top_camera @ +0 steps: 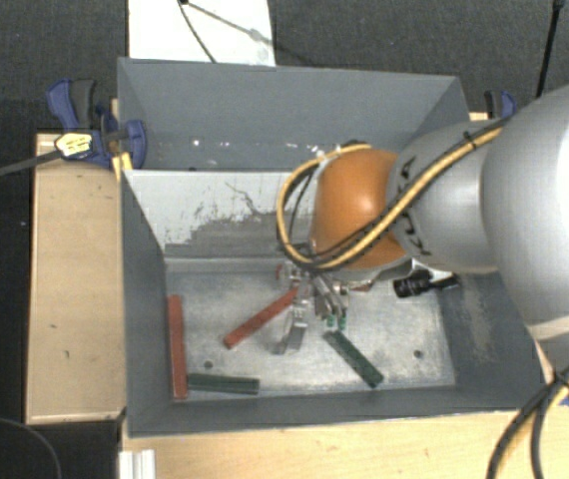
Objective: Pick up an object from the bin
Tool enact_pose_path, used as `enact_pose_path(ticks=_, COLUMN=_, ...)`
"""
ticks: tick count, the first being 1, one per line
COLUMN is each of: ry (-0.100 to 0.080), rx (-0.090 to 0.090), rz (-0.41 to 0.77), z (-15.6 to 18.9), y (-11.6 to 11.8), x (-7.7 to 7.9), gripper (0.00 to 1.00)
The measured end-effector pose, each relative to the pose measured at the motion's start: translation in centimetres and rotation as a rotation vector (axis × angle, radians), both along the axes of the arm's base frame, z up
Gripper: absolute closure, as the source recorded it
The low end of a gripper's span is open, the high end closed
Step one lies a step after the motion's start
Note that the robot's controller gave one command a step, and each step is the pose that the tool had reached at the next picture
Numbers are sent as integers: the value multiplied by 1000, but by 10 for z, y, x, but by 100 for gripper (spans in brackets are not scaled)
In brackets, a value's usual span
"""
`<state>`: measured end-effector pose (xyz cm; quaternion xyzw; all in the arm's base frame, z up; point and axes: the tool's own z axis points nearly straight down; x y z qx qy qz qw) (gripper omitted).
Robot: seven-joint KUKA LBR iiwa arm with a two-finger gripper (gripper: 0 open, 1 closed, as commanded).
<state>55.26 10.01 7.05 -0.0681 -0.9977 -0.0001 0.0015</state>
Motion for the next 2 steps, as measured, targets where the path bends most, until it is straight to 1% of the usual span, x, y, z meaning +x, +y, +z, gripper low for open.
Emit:
enact_pose_path(ticks=1, ry=-1, rx=1, rz=-5, z=0, y=0, x=0, gripper=100)
enact_pose_path(ticks=2, ry=-13, rx=1, rz=-134, z=132, y=-26, x=5, gripper=100)
